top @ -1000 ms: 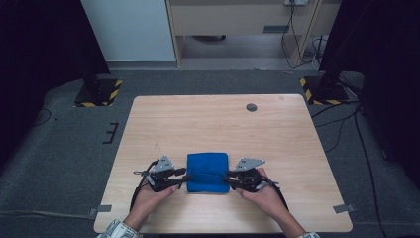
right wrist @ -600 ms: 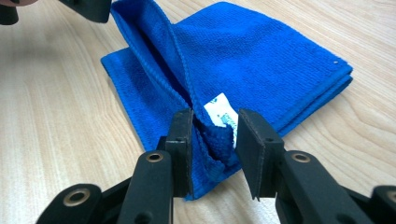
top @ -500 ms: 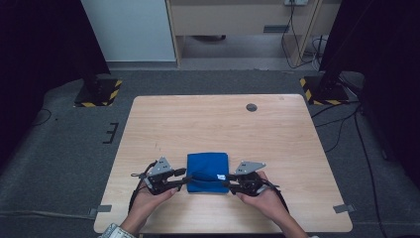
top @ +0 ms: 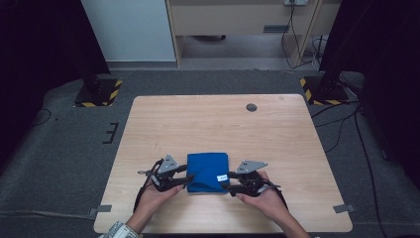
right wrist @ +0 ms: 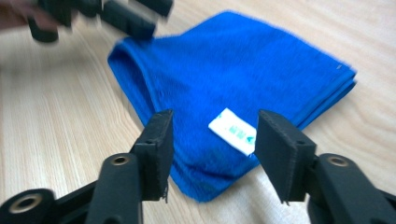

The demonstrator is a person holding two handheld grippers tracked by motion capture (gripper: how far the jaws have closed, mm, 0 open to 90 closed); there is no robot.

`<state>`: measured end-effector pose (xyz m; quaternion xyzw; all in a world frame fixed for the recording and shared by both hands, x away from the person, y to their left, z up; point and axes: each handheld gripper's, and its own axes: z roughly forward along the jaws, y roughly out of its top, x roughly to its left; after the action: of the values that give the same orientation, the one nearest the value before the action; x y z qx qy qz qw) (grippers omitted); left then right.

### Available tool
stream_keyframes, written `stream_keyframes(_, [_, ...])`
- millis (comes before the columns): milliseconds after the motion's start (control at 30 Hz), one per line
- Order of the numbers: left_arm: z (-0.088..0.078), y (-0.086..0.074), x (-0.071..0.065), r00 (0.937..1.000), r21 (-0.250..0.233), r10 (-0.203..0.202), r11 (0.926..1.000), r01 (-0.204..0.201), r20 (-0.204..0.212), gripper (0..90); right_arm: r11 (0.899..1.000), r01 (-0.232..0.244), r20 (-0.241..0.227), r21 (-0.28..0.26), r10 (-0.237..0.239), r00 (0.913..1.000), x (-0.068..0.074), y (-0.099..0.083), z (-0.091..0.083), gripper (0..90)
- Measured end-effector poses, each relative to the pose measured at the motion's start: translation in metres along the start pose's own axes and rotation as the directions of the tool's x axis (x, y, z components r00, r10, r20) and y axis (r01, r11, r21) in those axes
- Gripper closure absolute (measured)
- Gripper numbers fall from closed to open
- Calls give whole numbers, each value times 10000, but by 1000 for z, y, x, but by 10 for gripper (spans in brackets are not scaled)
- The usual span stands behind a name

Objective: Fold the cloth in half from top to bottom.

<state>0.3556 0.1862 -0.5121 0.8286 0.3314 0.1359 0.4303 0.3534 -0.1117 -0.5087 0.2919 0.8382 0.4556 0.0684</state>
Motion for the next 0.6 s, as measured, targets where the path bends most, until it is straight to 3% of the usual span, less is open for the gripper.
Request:
stream_keyframes(33, [2, -2, -2, 9996, 274, 278, 9992, -277, -28, 483, 9999, -18, 140, -99, 20, 9999, -1, 3, -2, 427])
stream_keyframes(200, [2, -6, -4, 9982, 543, 579, 9969, -570, -153, 452, 9997, -63, 366, -240, 72, 9993, -4, 5, -6, 388])
stream_keyframes(467, [1, -4, 0, 9983, 373, 407, 9985, -392, -407, 304, 9988, -165, 929, -469, 208, 9955, -14, 9, -8, 268])
stream_keyframes(600, [-2, -1, 4, 9992, 42, 3, 10000, -2, -406, 200, 9986, -247, 1090, -461, 296, 9936, -18, 13, -6, 218])
